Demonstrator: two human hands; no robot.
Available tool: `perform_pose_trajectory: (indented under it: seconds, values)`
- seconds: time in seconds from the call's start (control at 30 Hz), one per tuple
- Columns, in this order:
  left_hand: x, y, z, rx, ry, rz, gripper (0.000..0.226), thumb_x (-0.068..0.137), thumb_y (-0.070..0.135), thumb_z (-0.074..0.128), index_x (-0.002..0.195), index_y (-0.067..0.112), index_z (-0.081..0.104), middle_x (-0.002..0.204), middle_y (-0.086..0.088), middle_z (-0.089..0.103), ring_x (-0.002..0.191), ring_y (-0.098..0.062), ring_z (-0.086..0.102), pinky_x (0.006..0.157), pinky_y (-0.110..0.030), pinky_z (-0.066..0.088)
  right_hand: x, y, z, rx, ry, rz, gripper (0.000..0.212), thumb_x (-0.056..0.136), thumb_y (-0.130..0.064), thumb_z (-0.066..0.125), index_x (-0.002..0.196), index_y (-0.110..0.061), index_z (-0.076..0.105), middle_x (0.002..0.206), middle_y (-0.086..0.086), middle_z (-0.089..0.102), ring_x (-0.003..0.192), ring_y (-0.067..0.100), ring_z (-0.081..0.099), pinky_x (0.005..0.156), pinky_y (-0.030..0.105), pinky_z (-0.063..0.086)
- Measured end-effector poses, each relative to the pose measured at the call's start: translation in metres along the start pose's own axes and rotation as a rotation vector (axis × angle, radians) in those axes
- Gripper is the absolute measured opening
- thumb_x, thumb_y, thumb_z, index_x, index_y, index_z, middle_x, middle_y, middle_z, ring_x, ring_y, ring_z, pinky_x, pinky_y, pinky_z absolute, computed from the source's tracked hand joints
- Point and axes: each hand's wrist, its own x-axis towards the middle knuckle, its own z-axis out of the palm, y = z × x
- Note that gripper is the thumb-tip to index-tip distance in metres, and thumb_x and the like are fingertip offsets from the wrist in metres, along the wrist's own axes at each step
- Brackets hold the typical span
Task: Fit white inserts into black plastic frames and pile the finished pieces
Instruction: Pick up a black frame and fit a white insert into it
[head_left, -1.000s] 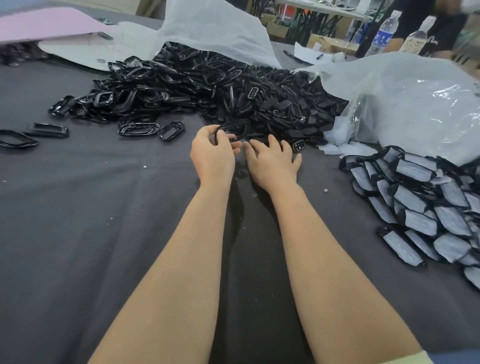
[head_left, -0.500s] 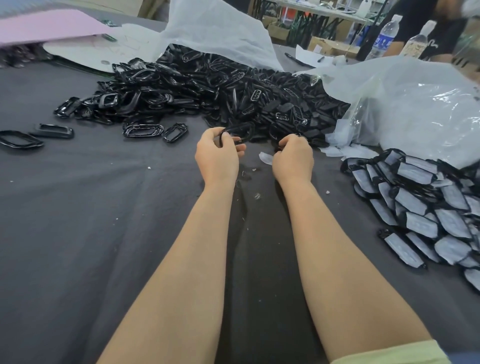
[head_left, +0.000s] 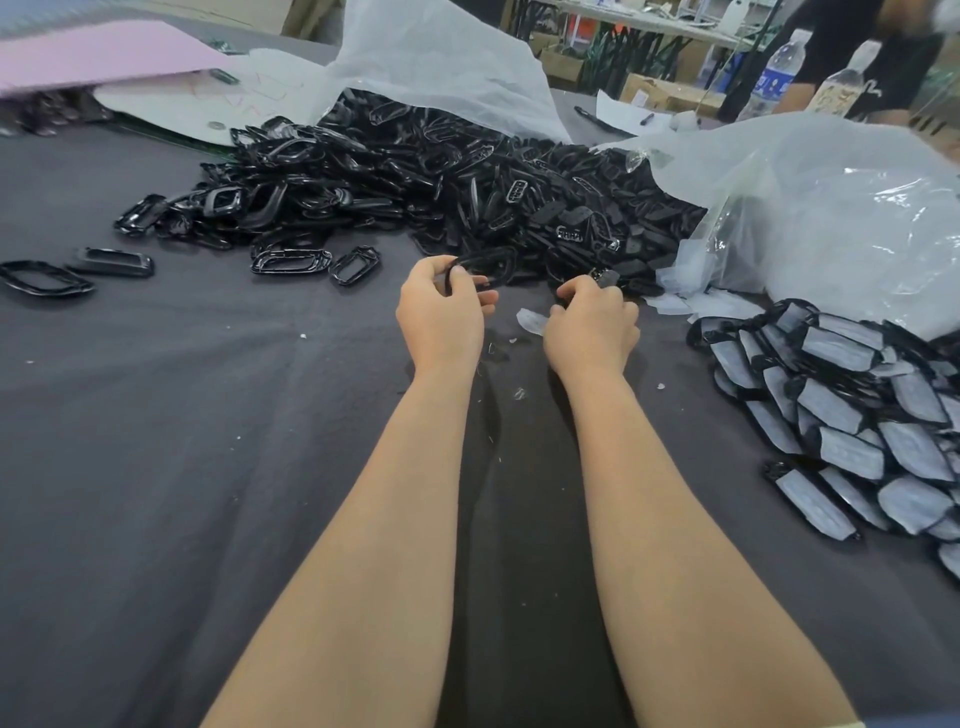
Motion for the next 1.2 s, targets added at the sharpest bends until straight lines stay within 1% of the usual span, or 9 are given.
perform_pose_trajectory:
  seconds: [0.2, 0.37, 0.53, 0.63, 0.73, 0.83, 0.93, 1.07, 1.2]
  values:
    - [0.001, -0.001, 0.001, 0.01, 0.005, 0.008, 0.012, 0.1, 0.006, 0.042, 0.1, 0.015, 0.05, 0.086, -0.004, 0.066, 0.062, -0.006, 0.066, 0.061, -0.02, 0.055, 0.003, 0.007, -0.011, 0.185, -0.094, -0.022, 0.041, 0.089, -0.038, 0.063, 0.122, -0.015, 0.056, 0.119, 0.005, 0.062, 0.117, 0.026, 0.052, 0.099, 0.037, 0.041]
    - [0.002, -0.001, 0.001, 0.015, 0.002, 0.005, 0.014, 0.1, 0.005, 0.042, 0.098, 0.017, 0.05, 0.082, -0.001, 0.065, 0.06, -0.006, 0.065, 0.06, -0.02, 0.055, 0.002, 0.017, -0.021, 0.245, -0.082, -0.044, 0.025, 0.096, -0.023, 0.049, 0.111, -0.012, 0.067, 0.114, 0.005, 0.067, 0.111, 0.022, 0.057, 0.076, 0.019, 0.033]
    - [0.001, -0.001, 0.001, 0.019, -0.008, 0.006, 0.014, 0.1, 0.006, 0.042, 0.097, 0.017, 0.05, 0.081, -0.002, 0.065, 0.06, -0.007, 0.065, 0.061, -0.021, 0.055, 0.005, 0.019, -0.019, 0.168, -0.158, 0.018, 0.031, 0.093, -0.014, 0.054, 0.124, -0.016, 0.058, 0.127, 0.007, 0.059, 0.122, 0.025, 0.049, 0.095, 0.029, 0.041]
    - [0.0, -0.001, 0.001, 0.035, -0.015, 0.015, 0.016, 0.1, 0.006, 0.042, 0.094, 0.019, 0.05, 0.08, -0.001, 0.065, 0.059, -0.007, 0.065, 0.061, -0.021, 0.055, 0.006, 0.02, -0.019, 0.219, -0.156, 0.034, 0.03, 0.091, -0.015, 0.058, 0.121, -0.016, 0.061, 0.124, 0.006, 0.061, 0.119, 0.024, 0.053, 0.095, 0.029, 0.041]
    - [0.0, -0.001, 0.001, 0.05, -0.025, 0.028, 0.022, 0.099, 0.005, 0.042, 0.088, 0.023, 0.049, 0.079, 0.0, 0.065, 0.056, -0.004, 0.064, 0.061, -0.02, 0.055, 0.002, 0.021, -0.02, 0.292, -0.081, -0.009, 0.021, 0.09, -0.016, 0.059, 0.11, -0.015, 0.065, 0.105, 0.001, 0.064, 0.106, 0.018, 0.057, 0.081, 0.022, 0.038]
    - [0.0, -0.001, 0.001, 0.049, -0.04, 0.018, 0.016, 0.099, 0.005, 0.042, 0.097, 0.019, 0.05, 0.08, 0.0, 0.066, 0.058, -0.005, 0.064, 0.063, -0.022, 0.056, 0.0, 0.018, -0.023, 0.554, 0.065, -0.05, 0.005, 0.089, -0.018, 0.062, 0.088, -0.023, 0.063, 0.074, -0.008, 0.052, 0.074, 0.008, 0.052, 0.068, 0.019, 0.035]
    - [0.0, 0.0, 0.001, 0.029, -0.057, 0.005, 0.016, 0.099, 0.005, 0.043, 0.099, 0.019, 0.051, 0.083, -0.001, 0.067, 0.06, -0.006, 0.065, 0.062, -0.02, 0.054, -0.004, 0.009, -0.03, 0.921, 0.068, 0.001, 0.017, 0.09, -0.014, 0.062, 0.079, -0.027, 0.059, 0.058, -0.01, 0.046, 0.05, 0.001, 0.04, 0.055, 0.016, 0.036]
    - [-0.001, 0.0, 0.002, 0.006, -0.08, -0.001, 0.018, 0.099, 0.003, 0.042, 0.102, 0.018, 0.052, 0.088, -0.005, 0.067, 0.065, -0.009, 0.067, 0.061, -0.02, 0.053, -0.008, -0.006, -0.029, 1.311, -0.128, 0.104, 0.015, 0.096, -0.018, 0.057, 0.082, -0.013, 0.061, 0.064, -0.001, 0.06, 0.05, 0.004, 0.054, 0.051, 0.016, 0.048]
    - [-0.002, 0.001, 0.003, 0.001, -0.108, 0.001, 0.019, 0.099, 0.005, 0.041, 0.102, 0.02, 0.052, 0.091, -0.005, 0.068, 0.069, -0.009, 0.068, 0.066, -0.021, 0.055, -0.011, -0.005, -0.024, 1.045, -0.055, -0.005, 0.01, 0.091, -0.007, 0.06, 0.087, -0.015, 0.054, 0.075, 0.0, 0.06, 0.057, 0.004, 0.06, 0.064, 0.023, 0.053]
